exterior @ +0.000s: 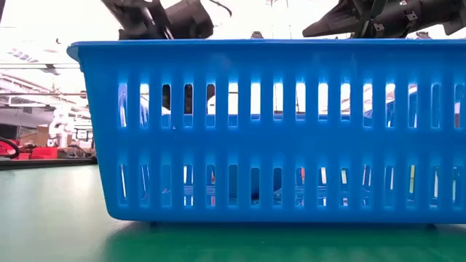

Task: Sort & place blocks by color
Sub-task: Put the right orange block into the orange bin

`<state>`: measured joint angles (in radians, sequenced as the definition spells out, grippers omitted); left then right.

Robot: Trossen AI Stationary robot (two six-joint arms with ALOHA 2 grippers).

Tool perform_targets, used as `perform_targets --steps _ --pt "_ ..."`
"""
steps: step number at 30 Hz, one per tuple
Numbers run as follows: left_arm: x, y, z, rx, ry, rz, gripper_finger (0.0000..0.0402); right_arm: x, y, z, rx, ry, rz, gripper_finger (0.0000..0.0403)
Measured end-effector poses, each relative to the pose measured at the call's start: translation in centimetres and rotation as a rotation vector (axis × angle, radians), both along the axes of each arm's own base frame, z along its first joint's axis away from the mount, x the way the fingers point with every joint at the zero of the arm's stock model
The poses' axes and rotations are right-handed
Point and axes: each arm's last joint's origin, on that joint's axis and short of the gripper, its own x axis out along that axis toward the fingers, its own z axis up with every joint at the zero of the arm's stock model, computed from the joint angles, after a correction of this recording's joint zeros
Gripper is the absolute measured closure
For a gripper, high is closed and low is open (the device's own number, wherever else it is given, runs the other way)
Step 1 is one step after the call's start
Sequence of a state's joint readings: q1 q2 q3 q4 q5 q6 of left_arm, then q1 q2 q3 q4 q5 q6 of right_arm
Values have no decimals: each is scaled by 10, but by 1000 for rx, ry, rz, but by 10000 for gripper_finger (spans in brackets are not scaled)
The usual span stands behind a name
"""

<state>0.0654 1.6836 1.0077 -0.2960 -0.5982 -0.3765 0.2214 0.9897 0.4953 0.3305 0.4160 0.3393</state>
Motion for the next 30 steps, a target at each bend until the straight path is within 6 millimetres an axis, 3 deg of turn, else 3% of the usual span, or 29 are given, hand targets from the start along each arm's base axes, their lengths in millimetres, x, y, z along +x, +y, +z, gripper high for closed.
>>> perform_targets --steps 4,9,14,22,30 --pt "8 20 -22 -24 8 37 135 0 0 0 0 0 0 85" --pt "8 44 -31 -60 -21 124 143 0 0 0 0 0 0 85" --pt "6 58 -30 -83 -46 156 139 0 0 0 0 0 0 85" --pt "3 78 -37 -166 -48 137 96 0 0 0 0 0 0 85" --pt "6 88 -51 -185 -53 134 130 0 0 0 -1 3 0 85"
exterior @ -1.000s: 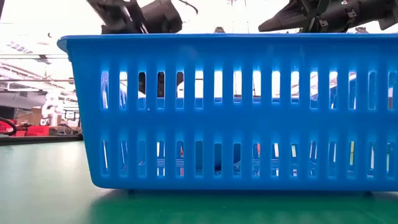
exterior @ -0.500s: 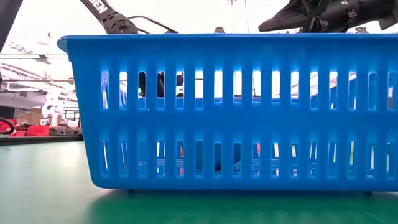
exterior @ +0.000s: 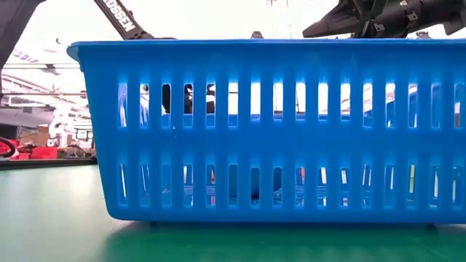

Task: Sort & place blocks by color
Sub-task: Put the right orange block into the orange bin

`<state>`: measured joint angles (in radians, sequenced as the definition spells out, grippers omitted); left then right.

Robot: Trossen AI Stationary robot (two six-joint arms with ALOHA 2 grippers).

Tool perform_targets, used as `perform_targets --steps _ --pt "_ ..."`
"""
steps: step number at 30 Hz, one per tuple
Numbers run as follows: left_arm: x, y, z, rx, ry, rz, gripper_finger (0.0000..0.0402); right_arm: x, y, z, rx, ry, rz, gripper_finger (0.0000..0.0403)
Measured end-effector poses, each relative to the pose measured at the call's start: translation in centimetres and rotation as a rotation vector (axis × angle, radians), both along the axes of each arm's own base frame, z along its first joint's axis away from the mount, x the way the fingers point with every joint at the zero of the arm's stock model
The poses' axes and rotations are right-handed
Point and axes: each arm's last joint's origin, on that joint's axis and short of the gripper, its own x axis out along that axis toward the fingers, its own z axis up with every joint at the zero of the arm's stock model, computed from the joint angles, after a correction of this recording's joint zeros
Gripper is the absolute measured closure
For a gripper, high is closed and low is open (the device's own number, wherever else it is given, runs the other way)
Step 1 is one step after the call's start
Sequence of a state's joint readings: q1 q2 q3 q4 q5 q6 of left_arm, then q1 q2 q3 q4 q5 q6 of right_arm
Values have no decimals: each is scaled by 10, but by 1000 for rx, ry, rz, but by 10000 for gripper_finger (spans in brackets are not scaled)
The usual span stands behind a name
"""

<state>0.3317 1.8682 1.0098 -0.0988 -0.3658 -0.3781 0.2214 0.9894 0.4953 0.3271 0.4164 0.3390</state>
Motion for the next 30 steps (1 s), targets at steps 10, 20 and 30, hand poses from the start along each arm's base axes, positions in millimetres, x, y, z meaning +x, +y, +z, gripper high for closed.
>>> perform_targets --steps 10,20,30 --pt "1 2 -12 -39 25 -50 261 0 0 0 -1 3 0 85" --pt "5 -10 0 -19 -16 -84 288 0 0 0 0 3 0 85" --pt "10 -67 53 68 -135 -238 288 0 0 0 -1 3 1 85"
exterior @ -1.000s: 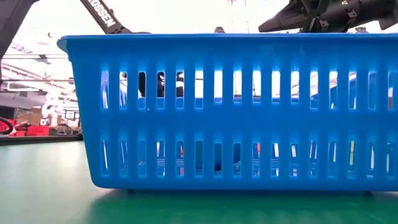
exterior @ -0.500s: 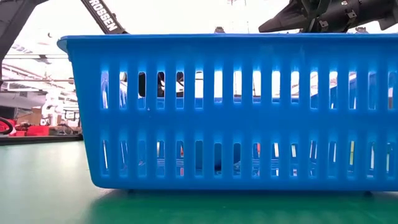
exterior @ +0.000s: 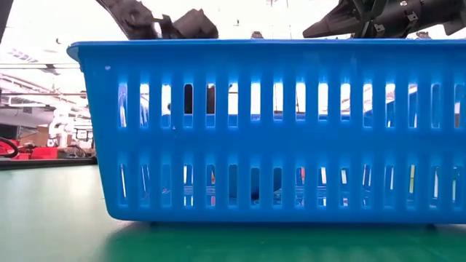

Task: Sort & place blocks by color
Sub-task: Put the right orange block into the orange bin

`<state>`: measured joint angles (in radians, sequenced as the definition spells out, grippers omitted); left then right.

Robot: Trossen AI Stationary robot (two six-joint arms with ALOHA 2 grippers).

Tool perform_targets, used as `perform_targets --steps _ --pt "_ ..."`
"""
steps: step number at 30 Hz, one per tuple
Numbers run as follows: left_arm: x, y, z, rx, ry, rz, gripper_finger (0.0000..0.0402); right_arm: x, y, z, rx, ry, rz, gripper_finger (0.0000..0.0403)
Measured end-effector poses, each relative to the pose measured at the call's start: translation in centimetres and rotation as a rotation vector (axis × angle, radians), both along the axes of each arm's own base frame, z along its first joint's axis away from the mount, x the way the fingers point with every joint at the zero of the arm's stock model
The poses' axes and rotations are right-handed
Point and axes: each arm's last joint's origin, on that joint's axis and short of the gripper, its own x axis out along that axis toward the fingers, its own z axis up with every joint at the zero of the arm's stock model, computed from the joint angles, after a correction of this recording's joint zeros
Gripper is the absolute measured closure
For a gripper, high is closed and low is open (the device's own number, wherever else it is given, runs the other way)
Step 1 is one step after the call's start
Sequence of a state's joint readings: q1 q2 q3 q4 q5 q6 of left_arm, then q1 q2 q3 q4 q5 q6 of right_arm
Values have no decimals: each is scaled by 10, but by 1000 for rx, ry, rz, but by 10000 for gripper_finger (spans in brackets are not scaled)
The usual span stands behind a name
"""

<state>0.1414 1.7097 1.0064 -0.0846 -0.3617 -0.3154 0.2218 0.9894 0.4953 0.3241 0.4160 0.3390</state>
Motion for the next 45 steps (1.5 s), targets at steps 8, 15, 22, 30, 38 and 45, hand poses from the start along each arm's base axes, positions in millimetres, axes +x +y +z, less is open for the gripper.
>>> perform_targets --steps 8,15,22,30,38,45 --pt "4 -87 13 4 -76 -235 288 0 0 0 0 0 0 85" --pt "2 -133 19 1 -163 -331 288 0 0 0 0 0 0 85" --pt "-1 -145 18 -13 -171 -329 288 0 0 0 0 0 0 85" --pt "4 -155 2 6 -157 -329 288 0 0 0 0 0 0 85" --pt "11 -156 -17 9 -133 -322 284 0 0 0 0 0 0 85" --pt "13 -154 -31 25 -107 -256 276 0 0 0 0 0 0 85"
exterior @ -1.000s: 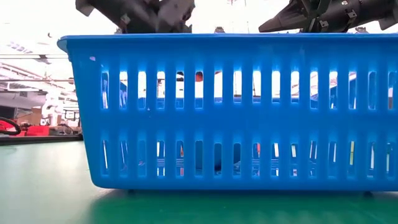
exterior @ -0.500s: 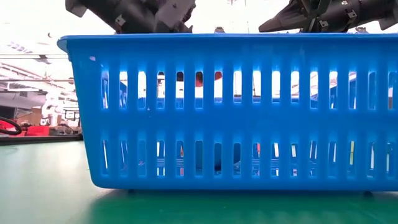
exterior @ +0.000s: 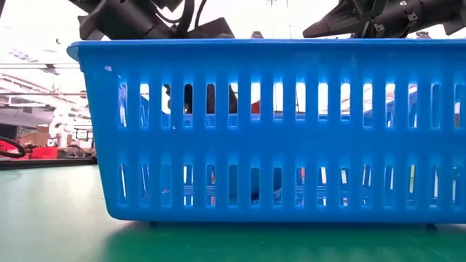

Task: Sort & place blocks by color
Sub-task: Put the right orange block into the orange bin, then put the orange block into the orange bin

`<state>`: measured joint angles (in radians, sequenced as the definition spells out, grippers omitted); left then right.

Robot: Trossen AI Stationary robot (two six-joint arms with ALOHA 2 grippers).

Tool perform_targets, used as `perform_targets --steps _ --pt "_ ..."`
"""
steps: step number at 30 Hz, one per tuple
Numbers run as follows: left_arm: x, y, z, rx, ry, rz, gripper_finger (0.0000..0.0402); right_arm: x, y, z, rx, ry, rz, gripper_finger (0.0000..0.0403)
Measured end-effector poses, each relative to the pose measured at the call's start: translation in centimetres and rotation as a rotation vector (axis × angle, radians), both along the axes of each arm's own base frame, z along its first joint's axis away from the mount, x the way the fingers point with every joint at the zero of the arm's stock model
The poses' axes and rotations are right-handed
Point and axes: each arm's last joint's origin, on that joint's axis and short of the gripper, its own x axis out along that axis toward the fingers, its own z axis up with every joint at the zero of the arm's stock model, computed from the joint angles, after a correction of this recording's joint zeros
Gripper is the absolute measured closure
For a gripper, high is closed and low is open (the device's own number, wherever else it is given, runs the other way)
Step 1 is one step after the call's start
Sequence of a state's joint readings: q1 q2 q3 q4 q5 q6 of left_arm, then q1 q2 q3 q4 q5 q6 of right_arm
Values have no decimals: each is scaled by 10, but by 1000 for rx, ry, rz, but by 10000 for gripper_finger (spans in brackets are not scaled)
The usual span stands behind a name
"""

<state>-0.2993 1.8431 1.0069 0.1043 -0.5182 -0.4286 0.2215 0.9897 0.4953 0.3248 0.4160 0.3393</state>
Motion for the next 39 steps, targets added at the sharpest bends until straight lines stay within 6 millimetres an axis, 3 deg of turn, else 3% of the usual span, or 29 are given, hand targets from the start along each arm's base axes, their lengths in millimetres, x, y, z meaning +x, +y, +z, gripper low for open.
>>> perform_targets --steps 4,14,19,24,27,33,39 --pt "1 4 1 -12 -17 38 273 0 0 0 0 0 0 85" --pt "3 8 4 -8 -44 49 195 0 0 0 0 0 0 85" --pt "-3 11 22 54 -65 100 185 0 0 0 -1 1 0 85" --pt "-25 23 56 77 -58 197 190 0 0 0 0 0 0 85" --pt "-45 36 65 81 12 320 187 0 0 0 0 0 0 85" --pt "-85 59 66 11 174 598 169 0 0 0 0 1 0 85" --pt "-105 70 60 -1 197 837 139 0 0 0 0 1 0 85"
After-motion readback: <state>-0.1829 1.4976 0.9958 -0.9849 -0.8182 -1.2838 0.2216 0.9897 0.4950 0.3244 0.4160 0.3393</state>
